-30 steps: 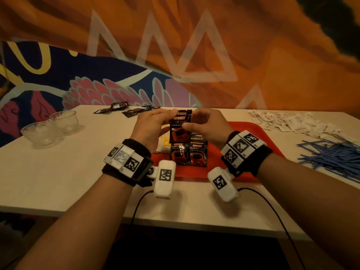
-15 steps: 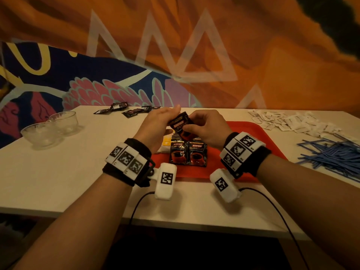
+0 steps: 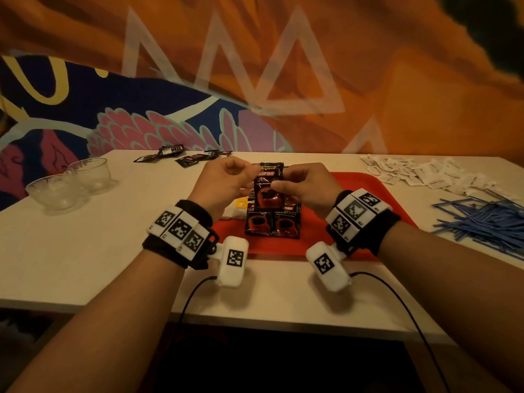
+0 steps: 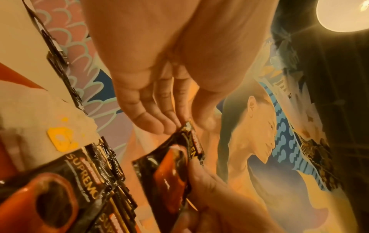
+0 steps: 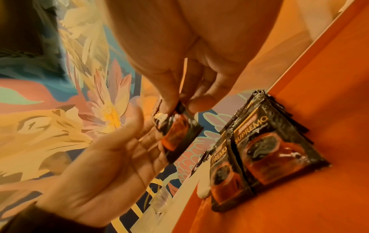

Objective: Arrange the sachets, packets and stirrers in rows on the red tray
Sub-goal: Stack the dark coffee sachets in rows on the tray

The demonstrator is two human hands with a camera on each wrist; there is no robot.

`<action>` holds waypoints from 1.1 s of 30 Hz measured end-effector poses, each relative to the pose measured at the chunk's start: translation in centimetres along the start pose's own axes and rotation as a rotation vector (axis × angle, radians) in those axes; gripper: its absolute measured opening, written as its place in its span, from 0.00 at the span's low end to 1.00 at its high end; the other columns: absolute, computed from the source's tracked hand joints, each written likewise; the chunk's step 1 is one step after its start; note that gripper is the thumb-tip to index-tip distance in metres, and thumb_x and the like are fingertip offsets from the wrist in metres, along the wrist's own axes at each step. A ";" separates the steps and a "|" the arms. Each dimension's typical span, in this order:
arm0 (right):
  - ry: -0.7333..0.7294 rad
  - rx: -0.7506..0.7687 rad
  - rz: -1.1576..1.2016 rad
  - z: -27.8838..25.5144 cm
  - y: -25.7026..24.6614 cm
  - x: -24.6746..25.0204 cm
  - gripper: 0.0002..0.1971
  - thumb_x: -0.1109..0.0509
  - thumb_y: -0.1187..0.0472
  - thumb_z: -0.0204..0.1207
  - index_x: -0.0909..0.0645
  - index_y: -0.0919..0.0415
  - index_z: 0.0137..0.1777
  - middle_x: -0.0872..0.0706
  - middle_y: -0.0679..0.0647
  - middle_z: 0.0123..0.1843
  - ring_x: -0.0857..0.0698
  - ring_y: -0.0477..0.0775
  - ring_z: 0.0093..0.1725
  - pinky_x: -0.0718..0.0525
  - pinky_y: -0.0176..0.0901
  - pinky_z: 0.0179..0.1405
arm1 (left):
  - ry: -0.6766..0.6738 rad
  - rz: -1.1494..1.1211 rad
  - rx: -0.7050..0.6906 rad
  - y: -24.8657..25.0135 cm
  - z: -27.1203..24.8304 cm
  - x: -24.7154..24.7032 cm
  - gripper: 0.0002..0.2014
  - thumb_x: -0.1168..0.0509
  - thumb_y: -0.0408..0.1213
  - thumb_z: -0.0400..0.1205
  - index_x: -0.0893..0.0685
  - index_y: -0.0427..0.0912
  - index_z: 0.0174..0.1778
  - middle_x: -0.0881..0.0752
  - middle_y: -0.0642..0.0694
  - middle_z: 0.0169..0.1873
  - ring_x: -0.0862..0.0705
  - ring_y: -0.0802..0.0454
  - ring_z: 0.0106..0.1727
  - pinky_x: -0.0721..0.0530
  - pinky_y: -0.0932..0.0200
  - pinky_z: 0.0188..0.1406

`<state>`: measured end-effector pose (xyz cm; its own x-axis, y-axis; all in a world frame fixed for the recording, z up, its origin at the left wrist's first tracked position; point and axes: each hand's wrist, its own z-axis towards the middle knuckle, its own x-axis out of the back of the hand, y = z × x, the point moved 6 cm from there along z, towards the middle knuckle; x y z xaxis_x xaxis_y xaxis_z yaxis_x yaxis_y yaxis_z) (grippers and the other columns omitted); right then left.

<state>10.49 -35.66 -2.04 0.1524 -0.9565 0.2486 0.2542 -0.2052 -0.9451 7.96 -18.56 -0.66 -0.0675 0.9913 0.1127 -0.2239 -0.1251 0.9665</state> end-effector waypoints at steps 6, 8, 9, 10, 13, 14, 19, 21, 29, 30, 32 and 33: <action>-0.149 -0.166 -0.223 -0.4 0.6 -1.0 0.05 0.22 0.65 0.75 0.16 0.61 0.46 0.10 0.57 0.37 0.09 0.56 0.41 0.09 0.50 0.45 | -0.024 0.212 0.122 -1.9 0.4 1.3 0.06 0.28 0.30 0.81 0.15 0.37 0.38 0.17 0.43 0.30 0.18 0.54 0.29 0.15 0.62 0.30; -0.184 -0.147 -0.449 -0.7 0.5 -0.8 0.03 0.23 0.60 0.76 0.14 0.56 0.44 0.09 0.52 0.39 0.09 0.50 0.41 0.11 0.43 0.40 | -0.051 0.255 0.226 -3.0 0.3 1.6 0.06 0.28 0.31 0.81 0.15 0.38 0.38 0.17 0.44 0.29 0.17 0.55 0.27 0.16 0.62 0.28; -0.187 -0.137 -0.529 -0.8 0.5 -0.6 0.03 0.23 0.58 0.77 0.14 0.54 0.43 0.09 0.50 0.39 0.10 0.47 0.41 0.12 0.39 0.37 | -0.064 0.284 0.275 -3.5 0.3 1.7 0.05 0.27 0.31 0.81 0.14 0.38 0.39 0.15 0.44 0.29 0.16 0.56 0.28 0.16 0.62 0.28; -0.184 -0.140 -0.573 -0.8 0.6 -0.4 0.03 0.23 0.58 0.77 0.14 0.52 0.42 0.10 0.48 0.39 0.11 0.46 0.40 0.15 0.36 0.34 | -0.080 0.321 0.312 -4.0 0.2 1.8 0.05 0.27 0.32 0.80 0.14 0.39 0.40 0.14 0.44 0.30 0.16 0.55 0.29 0.17 0.62 0.29; -0.169 -0.191 -0.620 -1.1 1.0 0.2 0.03 0.23 0.57 0.76 0.13 0.53 0.42 0.11 0.47 0.40 0.13 0.44 0.39 0.19 0.34 0.32 | -0.115 0.383 0.373 -4.8 0.1 1.5 0.04 0.25 0.33 0.79 0.14 0.40 0.41 0.12 0.43 0.32 0.14 0.53 0.33 0.15 0.60 0.33; -0.168 -0.211 -0.634 -1.2 1.2 0.3 0.04 0.22 0.56 0.76 0.12 0.54 0.42 0.10 0.48 0.41 0.13 0.44 0.39 0.19 0.34 0.32 | -0.117 0.387 0.384 -4.9 0.1 1.5 0.05 0.25 0.33 0.79 0.14 0.39 0.41 0.11 0.43 0.32 0.13 0.52 0.35 0.14 0.59 0.35; -0.159 -0.298 -0.691 -1.4 2.0 0.9 0.10 0.21 0.53 0.74 0.14 0.59 0.46 0.14 0.50 0.40 0.18 0.47 0.41 0.21 0.38 0.35 | -0.126 0.465 0.393 -4.5 0.6 1.0 0.06 0.24 0.33 0.78 0.15 0.40 0.40 0.11 0.43 0.30 0.13 0.51 0.34 0.14 0.58 0.38; -0.148 -0.336 -0.703 -1.3 2.1 1.2 0.11 0.22 0.54 0.75 0.15 0.62 0.48 0.14 0.53 0.42 0.17 0.51 0.43 0.18 0.42 0.41 | -0.130 0.487 0.395 -4.5 0.7 0.9 0.06 0.24 0.33 0.79 0.16 0.39 0.40 0.11 0.43 0.30 0.14 0.51 0.32 0.14 0.58 0.36; -0.132 -0.419 -0.709 -1.4 2.2 1.8 0.06 0.26 0.59 0.79 0.17 0.62 0.46 0.13 0.54 0.40 0.15 0.51 0.39 0.19 0.39 0.37 | -0.141 0.528 0.413 -4.4 0.7 0.7 0.07 0.24 0.33 0.78 0.17 0.39 0.41 0.11 0.43 0.29 0.12 0.49 0.33 0.14 0.56 0.39; -0.132 -0.433 -0.693 -1.5 2.3 1.8 0.07 0.26 0.59 0.79 0.16 0.63 0.48 0.13 0.54 0.40 0.14 0.50 0.38 0.18 0.39 0.35 | -0.143 0.529 0.414 -4.4 0.7 0.6 0.07 0.24 0.33 0.78 0.17 0.39 0.41 0.11 0.43 0.29 0.12 0.49 0.33 0.14 0.56 0.39; -0.137 -0.443 -0.685 -1.6 2.4 1.7 0.09 0.25 0.59 0.78 0.15 0.65 0.51 0.12 0.56 0.42 0.14 0.50 0.38 0.17 0.40 0.37 | -0.145 0.529 0.418 -4.3 0.7 0.6 0.07 0.24 0.33 0.78 0.17 0.39 0.41 0.10 0.43 0.29 0.12 0.49 0.34 0.14 0.55 0.41; -0.142 -0.443 -0.688 -1.6 2.5 1.7 0.10 0.24 0.58 0.78 0.15 0.65 0.52 0.12 0.56 0.43 0.14 0.51 0.39 0.16 0.41 0.39 | -0.144 0.530 0.420 -4.3 0.6 0.6 0.07 0.24 0.33 0.78 0.16 0.39 0.42 0.10 0.43 0.29 0.12 0.49 0.34 0.14 0.55 0.42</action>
<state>9.82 -38.08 -4.31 0.2265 -0.5588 0.7978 -0.0605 -0.8256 -0.5610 9.51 -17.43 -4.61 0.0725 0.7999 0.5957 0.2012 -0.5968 0.7768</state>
